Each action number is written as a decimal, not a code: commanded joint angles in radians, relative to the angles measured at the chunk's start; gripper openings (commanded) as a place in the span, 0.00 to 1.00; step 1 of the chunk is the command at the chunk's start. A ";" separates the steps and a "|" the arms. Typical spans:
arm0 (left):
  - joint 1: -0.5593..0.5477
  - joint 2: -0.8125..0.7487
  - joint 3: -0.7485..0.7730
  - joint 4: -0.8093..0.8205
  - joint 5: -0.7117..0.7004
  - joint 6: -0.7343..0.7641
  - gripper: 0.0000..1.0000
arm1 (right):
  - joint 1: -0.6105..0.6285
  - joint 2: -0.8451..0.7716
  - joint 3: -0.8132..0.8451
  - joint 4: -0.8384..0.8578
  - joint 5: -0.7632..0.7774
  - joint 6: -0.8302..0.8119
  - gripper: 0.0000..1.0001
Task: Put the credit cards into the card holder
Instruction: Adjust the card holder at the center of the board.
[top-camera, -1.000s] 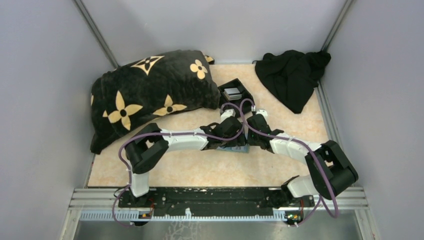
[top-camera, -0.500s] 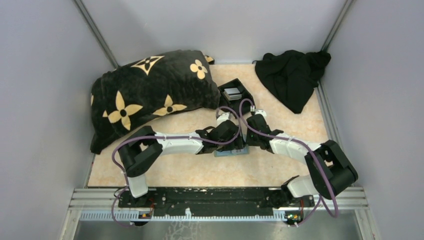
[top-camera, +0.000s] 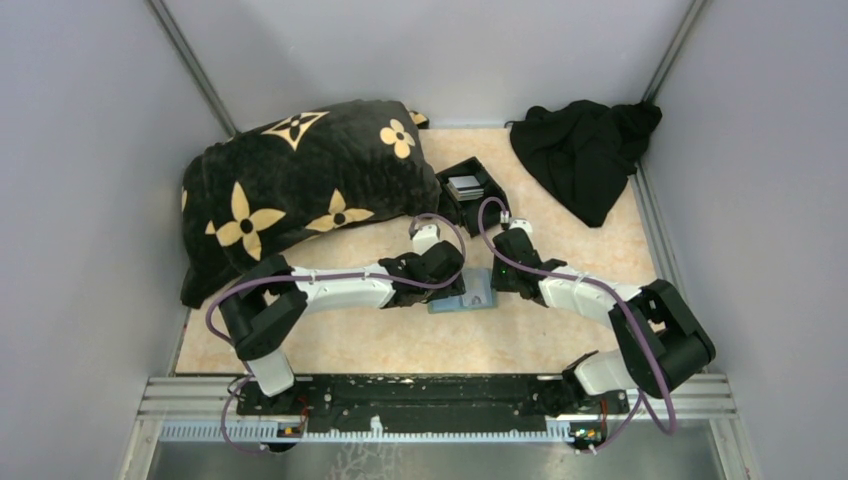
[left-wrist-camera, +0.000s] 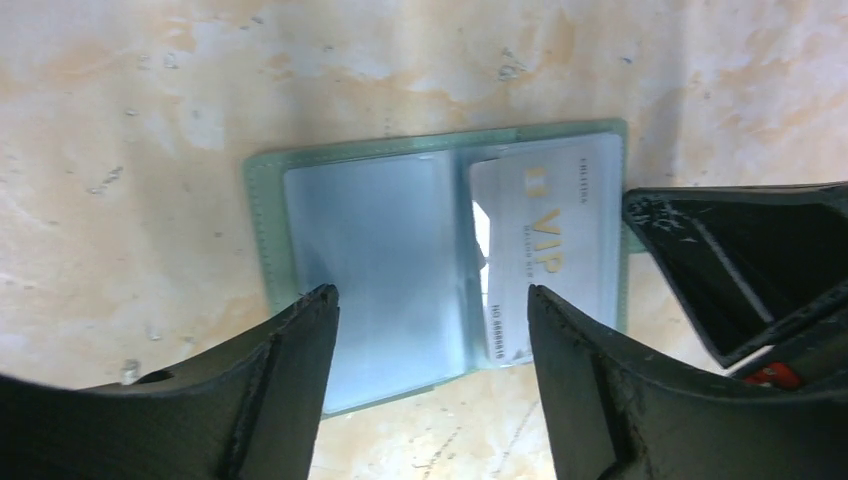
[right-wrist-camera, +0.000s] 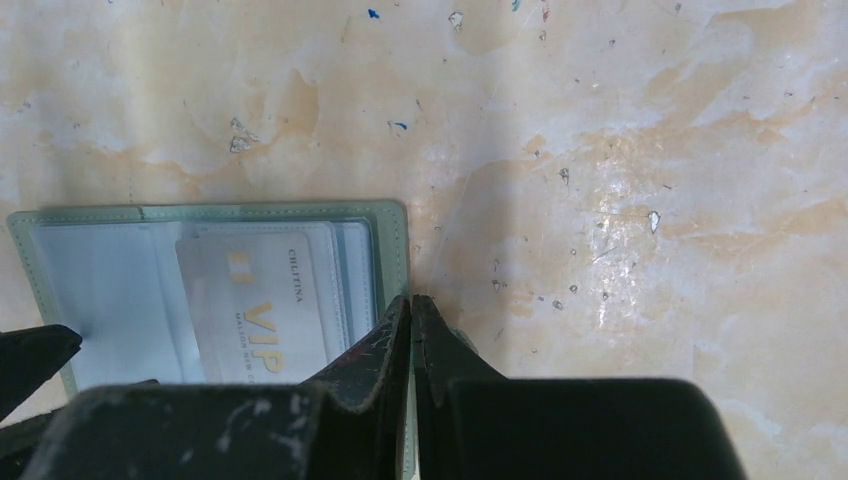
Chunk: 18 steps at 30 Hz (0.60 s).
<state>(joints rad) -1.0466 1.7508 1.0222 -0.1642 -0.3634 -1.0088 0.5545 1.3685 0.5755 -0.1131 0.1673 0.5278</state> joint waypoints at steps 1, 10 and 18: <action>0.005 -0.014 -0.003 -0.057 -0.061 -0.007 0.70 | 0.007 0.011 -0.012 0.016 0.003 0.004 0.04; 0.004 0.043 0.042 -0.077 -0.038 0.029 0.44 | 0.007 0.015 -0.016 0.025 -0.001 0.003 0.04; 0.002 0.102 0.093 -0.080 -0.023 0.071 0.22 | 0.006 0.021 -0.016 0.031 -0.006 0.005 0.04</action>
<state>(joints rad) -1.0466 1.8172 1.0763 -0.2188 -0.3939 -0.9676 0.5545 1.3731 0.5747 -0.1013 0.1665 0.5278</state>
